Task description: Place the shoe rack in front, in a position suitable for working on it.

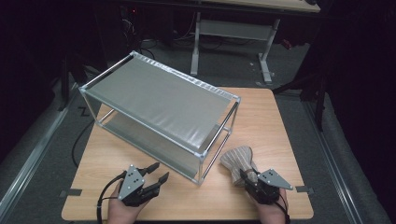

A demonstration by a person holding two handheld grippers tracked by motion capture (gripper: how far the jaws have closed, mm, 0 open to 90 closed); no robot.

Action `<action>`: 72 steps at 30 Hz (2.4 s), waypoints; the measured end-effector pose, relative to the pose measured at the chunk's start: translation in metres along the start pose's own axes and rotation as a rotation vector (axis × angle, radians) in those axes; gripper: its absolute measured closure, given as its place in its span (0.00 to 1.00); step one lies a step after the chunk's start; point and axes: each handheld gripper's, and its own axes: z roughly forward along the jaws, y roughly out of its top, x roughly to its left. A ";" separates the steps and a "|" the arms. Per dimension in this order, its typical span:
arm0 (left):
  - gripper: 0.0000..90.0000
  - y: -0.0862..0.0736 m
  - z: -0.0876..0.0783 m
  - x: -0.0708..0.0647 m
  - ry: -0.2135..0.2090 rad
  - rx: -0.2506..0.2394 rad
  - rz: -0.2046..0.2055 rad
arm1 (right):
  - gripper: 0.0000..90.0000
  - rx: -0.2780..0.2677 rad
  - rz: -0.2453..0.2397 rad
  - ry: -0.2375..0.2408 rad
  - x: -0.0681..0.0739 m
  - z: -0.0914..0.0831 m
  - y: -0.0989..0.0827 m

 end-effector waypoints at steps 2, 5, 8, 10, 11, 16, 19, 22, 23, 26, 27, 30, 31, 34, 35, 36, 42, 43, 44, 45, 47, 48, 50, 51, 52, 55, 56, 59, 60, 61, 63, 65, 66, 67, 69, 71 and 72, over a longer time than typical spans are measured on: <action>0.58 0.003 0.011 -0.010 -0.035 -0.002 0.002 | 0.71 -0.003 0.005 -0.002 -0.001 0.000 0.000; 0.59 0.010 0.023 -0.024 -0.076 -0.011 0.012 | 0.71 -0.010 -0.004 0.003 0.000 0.001 0.000; 0.60 0.017 0.036 -0.035 -0.092 -0.026 0.039 | 0.71 -0.008 -0.018 0.005 0.003 0.004 0.001; 0.61 0.020 0.044 -0.039 -0.095 -0.027 0.044 | 0.71 -0.007 -0.028 0.002 0.006 0.007 0.002; 0.62 0.022 0.048 -0.041 -0.093 -0.025 0.049 | 0.71 -0.006 -0.033 0.002 0.007 0.009 0.003; 0.69 0.028 0.064 -0.044 -0.093 -0.035 0.049 | 0.71 0.031 -0.081 0.016 0.012 0.020 0.013; 0.74 0.030 0.070 -0.049 -0.102 -0.054 0.046 | 0.71 0.022 -0.102 0.019 0.016 0.027 0.025; 0.83 0.031 0.074 -0.055 -0.078 -0.055 0.067 | 0.71 0.013 -0.117 0.021 0.020 0.042 0.041; 0.87 0.031 0.075 -0.055 -0.073 -0.057 0.070 | 0.71 0.013 -0.122 0.024 0.021 0.049 0.046; 0.88 0.032 0.074 -0.056 -0.069 -0.050 0.072 | 0.71 0.014 -0.124 0.036 0.026 0.069 0.057; 0.88 0.031 0.074 -0.056 -0.072 -0.053 0.071 | 0.71 0.018 -0.120 0.043 0.030 0.078 0.060; 0.88 0.030 0.070 -0.056 -0.081 -0.053 0.074 | 0.71 0.047 -0.121 0.052 0.037 0.098 0.063; 0.88 0.029 0.068 -0.055 -0.086 -0.055 0.077 | 0.71 0.067 -0.118 0.060 0.039 0.106 0.062; 0.88 0.028 0.063 -0.055 -0.094 -0.056 0.062 | 0.71 0.119 -0.111 0.048 0.042 0.123 0.056; 0.88 0.027 0.062 -0.054 -0.098 -0.055 0.054 | 0.72 0.131 -0.107 0.052 0.042 0.126 0.055; 0.88 0.026 0.060 -0.053 -0.101 -0.056 0.051 | 0.72 0.152 -0.096 0.056 0.041 0.128 0.054; 0.89 0.024 0.054 -0.054 -0.113 -0.058 0.042 | 0.73 0.213 -0.085 0.052 0.041 0.129 0.046; 0.89 0.024 0.053 -0.054 -0.115 -0.056 0.047 | 0.73 0.214 -0.100 0.047 0.041 0.128 0.045; 0.89 0.024 0.052 -0.055 -0.119 -0.055 0.052 | 0.73 0.220 -0.115 0.042 0.042 0.127 0.045; 0.89 0.023 0.051 -0.056 -0.123 -0.055 0.060 | 0.73 0.224 -0.122 0.037 0.043 0.125 0.044; 0.88 0.023 0.048 -0.057 -0.131 -0.053 0.075 | 0.73 0.225 -0.124 0.038 0.043 0.121 0.042; 0.88 0.022 0.047 -0.057 -0.137 -0.055 0.081 | 0.73 0.225 -0.124 0.041 0.043 0.119 0.041; 0.88 0.022 0.045 -0.059 -0.146 -0.055 0.095 | 0.73 0.228 -0.124 0.046 0.041 0.113 0.038; 0.88 0.022 0.045 -0.060 -0.150 -0.058 0.098 | 0.73 0.228 -0.123 0.047 0.041 0.111 0.037; 0.88 0.021 0.044 -0.060 -0.152 -0.056 0.109 | 0.73 0.228 -0.123 0.048 0.040 0.108 0.036; 0.87 0.020 0.042 -0.061 -0.156 -0.060 0.118 | 0.73 0.227 -0.114 0.050 0.038 0.100 0.032; 0.87 0.020 0.041 -0.061 -0.156 -0.060 0.120 | 0.73 0.227 -0.112 0.053 0.037 0.097 0.030; 0.87 0.019 0.040 -0.061 -0.157 -0.061 0.117 | 0.73 0.224 -0.105 0.052 0.035 0.091 0.027; 0.87 0.018 0.039 -0.061 -0.157 -0.061 0.118 | 0.73 0.226 -0.104 0.052 0.034 0.089 0.026; 0.87 0.018 0.038 -0.061 -0.155 -0.062 0.118 | 0.73 0.229 -0.103 0.055 0.034 0.087 0.025; 0.87 0.018 0.037 -0.060 -0.154 -0.064 0.122 | 0.73 0.229 -0.104 0.056 0.033 0.083 0.024; 0.87 0.017 0.036 -0.059 -0.149 -0.065 0.141 | 0.73 0.229 -0.113 0.055 0.032 0.081 0.023; 0.87 0.017 0.036 -0.059 -0.149 -0.064 0.144 | 0.73 0.228 -0.115 0.053 0.032 0.079 0.022; 0.87 0.017 0.036 -0.058 -0.150 -0.062 0.139 | 0.73 0.228 -0.117 0.052 0.031 0.077 0.021; 0.87 0.018 0.036 -0.057 -0.144 -0.060 0.145 | 0.73 0.225 -0.109 0.049 0.029 0.074 0.020; 0.87 0.018 0.036 -0.055 -0.135 -0.060 0.137 | 0.73 0.223 -0.103 0.044 0.026 0.072 0.019; 0.87 0.018 0.036 -0.055 -0.130 -0.060 0.137 | 0.73 0.220 -0.103 0.041 0.024 0.070 0.018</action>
